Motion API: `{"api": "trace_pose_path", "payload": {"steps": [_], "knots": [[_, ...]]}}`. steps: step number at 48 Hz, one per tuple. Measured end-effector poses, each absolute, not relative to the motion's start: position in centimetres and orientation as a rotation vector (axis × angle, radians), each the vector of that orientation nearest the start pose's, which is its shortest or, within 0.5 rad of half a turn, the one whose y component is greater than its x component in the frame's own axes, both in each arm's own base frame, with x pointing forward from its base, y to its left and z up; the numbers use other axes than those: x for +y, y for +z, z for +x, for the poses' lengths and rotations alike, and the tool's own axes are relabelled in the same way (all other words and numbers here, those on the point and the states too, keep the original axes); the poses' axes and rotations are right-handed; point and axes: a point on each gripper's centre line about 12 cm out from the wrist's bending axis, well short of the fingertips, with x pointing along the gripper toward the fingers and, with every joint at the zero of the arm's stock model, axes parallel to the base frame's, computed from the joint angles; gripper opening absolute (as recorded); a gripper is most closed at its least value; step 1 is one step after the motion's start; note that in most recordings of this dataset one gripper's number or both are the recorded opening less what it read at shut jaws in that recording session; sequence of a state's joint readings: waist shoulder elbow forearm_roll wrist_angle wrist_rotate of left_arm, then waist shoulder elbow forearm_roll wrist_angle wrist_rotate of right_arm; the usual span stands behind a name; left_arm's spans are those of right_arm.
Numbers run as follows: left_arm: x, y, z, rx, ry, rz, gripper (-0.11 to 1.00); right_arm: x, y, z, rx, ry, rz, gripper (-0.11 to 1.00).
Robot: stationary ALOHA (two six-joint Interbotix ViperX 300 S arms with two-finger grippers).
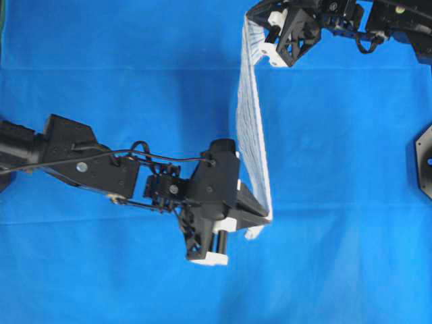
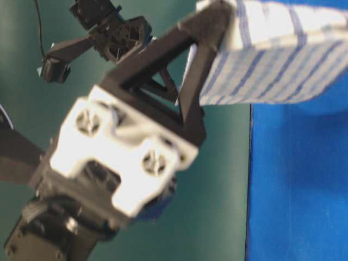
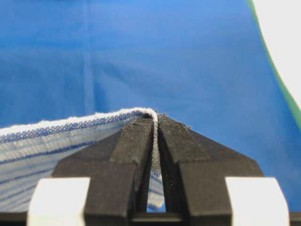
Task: Fold the blue towel.
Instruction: 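Lift the strip and rotate it vertical, left gripper swinging toward the near side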
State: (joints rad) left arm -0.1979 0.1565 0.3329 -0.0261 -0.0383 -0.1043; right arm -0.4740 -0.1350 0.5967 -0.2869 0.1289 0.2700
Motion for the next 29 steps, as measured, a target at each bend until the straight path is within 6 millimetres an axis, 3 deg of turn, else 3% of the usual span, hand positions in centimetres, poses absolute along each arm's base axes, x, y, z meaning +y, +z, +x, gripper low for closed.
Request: {"api": "trace_pose_path", "payload": {"steps": [8,13,20,29], "knots": [[-9.6,21.3,48.5,0.429,-0.163,-0.088,0.02,-17.6,23.2,31.7,0.589,-0.512,0.125,0.02],[-9.6,20.9,48.9,0.423,-0.162,-0.089,0.02,-17.5,23.2,31.3,0.588,-0.515,0.126,0.02],[-9.5,19.9,48.3,0.447,-0.158,-0.095,0.02,-17.8,22.3,31.9,0.613,-0.514,0.132,0.02],[-9.0,17.5,45.6,0.510,-0.137,-0.143,0.02,-18.8,20.2,34.7,0.654,-0.498,0.140,0.02]]}}
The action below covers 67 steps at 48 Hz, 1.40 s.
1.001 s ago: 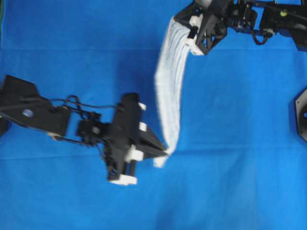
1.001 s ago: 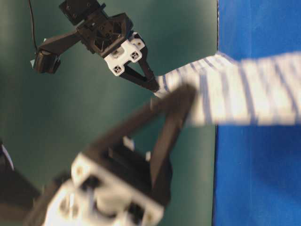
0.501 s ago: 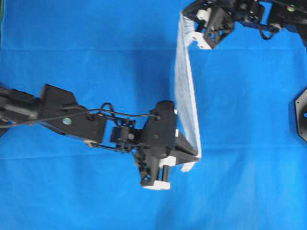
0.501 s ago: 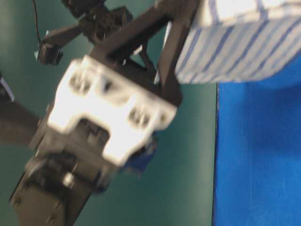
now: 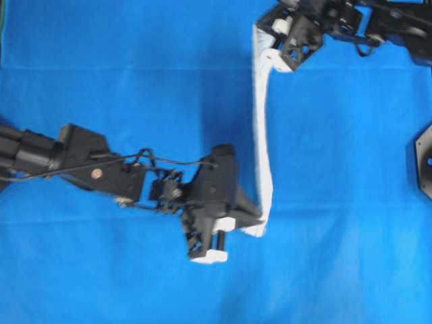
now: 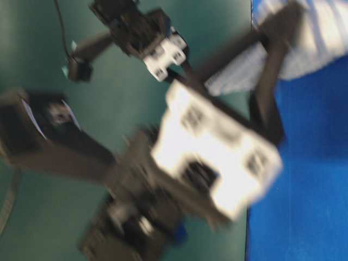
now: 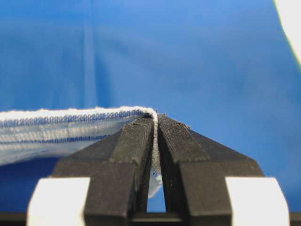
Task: Fold the blue towel.
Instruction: 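Lift the strip and rotate it vertical, left gripper swinging toward the near side, then lay the strip down vertically and open both grippers, withdrawing sideways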
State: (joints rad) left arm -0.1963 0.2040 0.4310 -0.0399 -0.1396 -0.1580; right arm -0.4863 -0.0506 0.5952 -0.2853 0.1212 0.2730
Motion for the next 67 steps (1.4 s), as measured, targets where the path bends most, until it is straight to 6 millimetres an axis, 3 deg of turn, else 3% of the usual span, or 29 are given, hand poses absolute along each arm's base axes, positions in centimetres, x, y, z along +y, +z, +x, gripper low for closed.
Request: {"api": "trace_pose_path", "payload": {"steps": [7,15,39,42,53,55,63,65,67], "knots": [[-8.8,16.4,42.8,0.550,-0.119,-0.211,0.02,-19.2,19.2,37.0,0.658,-0.476,0.131,0.02],[-8.6,15.5,40.4,0.592,-0.103,-0.262,0.02,-19.4,19.2,38.1,0.640,-0.467,0.126,0.02],[-8.6,15.4,40.1,0.597,-0.104,-0.261,0.02,-18.7,18.9,38.6,0.659,-0.426,0.059,0.02],[-8.6,15.4,40.2,0.597,-0.104,-0.261,0.06,-18.6,18.9,38.7,0.663,-0.419,0.045,0.02],[-8.6,15.5,40.2,0.594,-0.103,-0.260,0.37,-18.5,19.0,38.8,0.669,-0.402,0.004,0.03],[-8.6,15.5,40.2,0.595,-0.103,-0.260,0.44,-18.5,19.0,38.8,0.671,-0.398,-0.006,0.08],[-8.2,15.8,39.7,0.624,-0.095,-0.249,0.73,-18.4,19.1,38.8,0.674,-0.389,-0.030,0.58],[-7.8,16.1,39.3,0.638,-0.088,-0.247,0.77,-18.5,19.0,38.8,0.677,-0.386,-0.037,0.64],[-7.5,16.5,38.9,0.651,-0.081,-0.248,0.79,-18.4,19.1,38.8,0.675,-0.384,-0.043,0.63]]}}
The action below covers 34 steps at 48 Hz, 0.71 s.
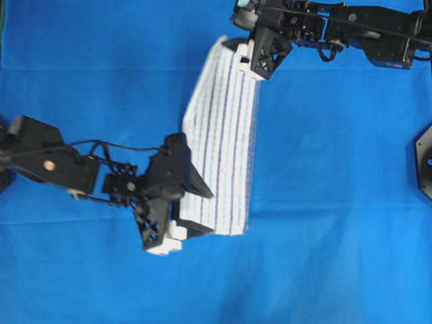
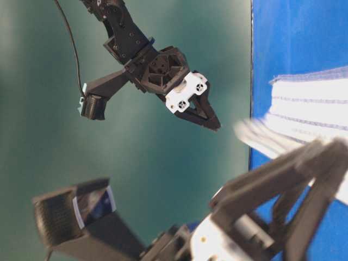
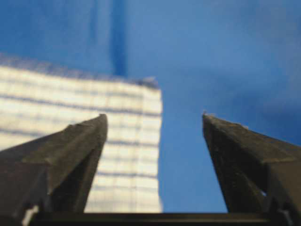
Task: Fold the blue towel.
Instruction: 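Lay the strip down vertically and open both grippers, withdrawing sideways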
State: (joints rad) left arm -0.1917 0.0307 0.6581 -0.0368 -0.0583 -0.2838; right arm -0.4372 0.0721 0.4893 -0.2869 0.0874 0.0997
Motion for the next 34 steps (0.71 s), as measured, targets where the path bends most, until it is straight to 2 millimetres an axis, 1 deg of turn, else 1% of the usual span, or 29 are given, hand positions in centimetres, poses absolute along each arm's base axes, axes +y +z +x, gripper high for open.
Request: {"api": "trace_pose_path", "payload": {"steps": [4,9,15,18,27,34], "knots": [[-6.8,17.6,37.7,0.662,-0.070,-0.248,0.78,-18.3,19.6,38.6,0.667,-0.385,-0.048,0.56],[-5.9,18.8,36.3,0.647,-0.058,-0.245,0.78,-17.8,20.2,37.8,0.656,-0.384,-0.049,0.57],[-3.9,20.5,34.9,0.582,-0.031,-0.230,0.78,-16.7,21.0,36.3,0.623,-0.377,-0.045,0.57],[-2.8,21.0,34.4,0.548,-0.011,-0.223,0.78,-15.9,21.3,35.6,0.589,-0.370,-0.030,0.57],[1.3,22.1,33.3,0.405,0.075,-0.168,0.78,-12.3,21.9,32.8,0.473,-0.322,0.030,0.57],[3.2,22.5,32.5,0.359,0.121,-0.129,0.78,-9.5,22.5,30.8,0.399,-0.270,0.056,0.57]]}}
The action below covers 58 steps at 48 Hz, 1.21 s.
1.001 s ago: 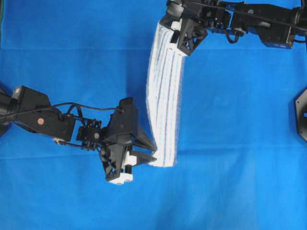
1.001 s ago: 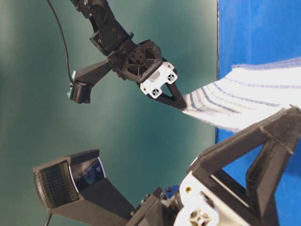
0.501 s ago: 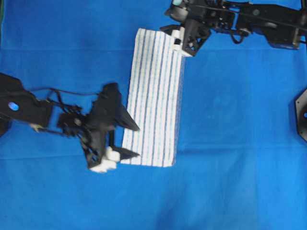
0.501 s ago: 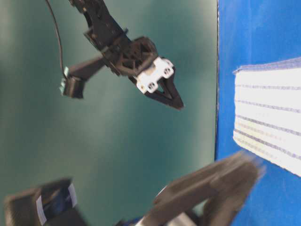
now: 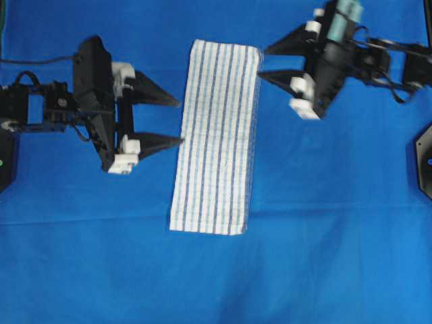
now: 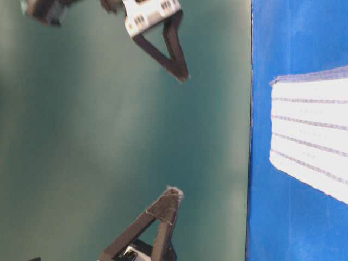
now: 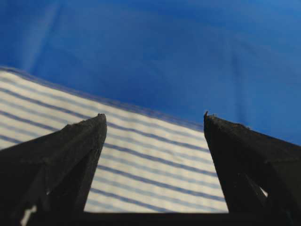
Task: Fold the blue towel.
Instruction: 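Lay the strip down vertically and open both grippers, withdrawing sideways, then move both grippers to the strip's far end and grasp its corners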
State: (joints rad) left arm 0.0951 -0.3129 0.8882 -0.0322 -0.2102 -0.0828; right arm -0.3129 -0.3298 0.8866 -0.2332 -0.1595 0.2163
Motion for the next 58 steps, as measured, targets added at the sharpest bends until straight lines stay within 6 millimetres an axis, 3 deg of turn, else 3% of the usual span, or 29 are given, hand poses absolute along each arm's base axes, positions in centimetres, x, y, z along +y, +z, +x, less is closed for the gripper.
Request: {"api": "trace_pose_path", "payload": {"steps": [11,31,36,47,58], "knots": [[3.6,22.8,31.2,0.310,0.135,-0.113,0.78,-6.0,23.2,28.7,0.351,-0.178,0.043,0.57],[4.1,22.7,31.1,0.286,0.151,-0.110,0.78,-6.2,22.5,28.9,0.376,-0.186,0.051,0.57],[5.0,22.6,31.0,0.288,0.176,-0.111,0.78,-7.2,22.4,29.1,0.382,-0.215,0.056,0.57],[9.0,20.8,31.4,0.309,0.294,-0.110,0.79,-11.0,21.5,29.5,0.411,-0.327,0.088,0.58],[12.8,17.9,33.3,0.360,0.381,-0.123,0.85,-14.5,18.6,30.6,0.492,-0.416,0.147,0.66]]}}
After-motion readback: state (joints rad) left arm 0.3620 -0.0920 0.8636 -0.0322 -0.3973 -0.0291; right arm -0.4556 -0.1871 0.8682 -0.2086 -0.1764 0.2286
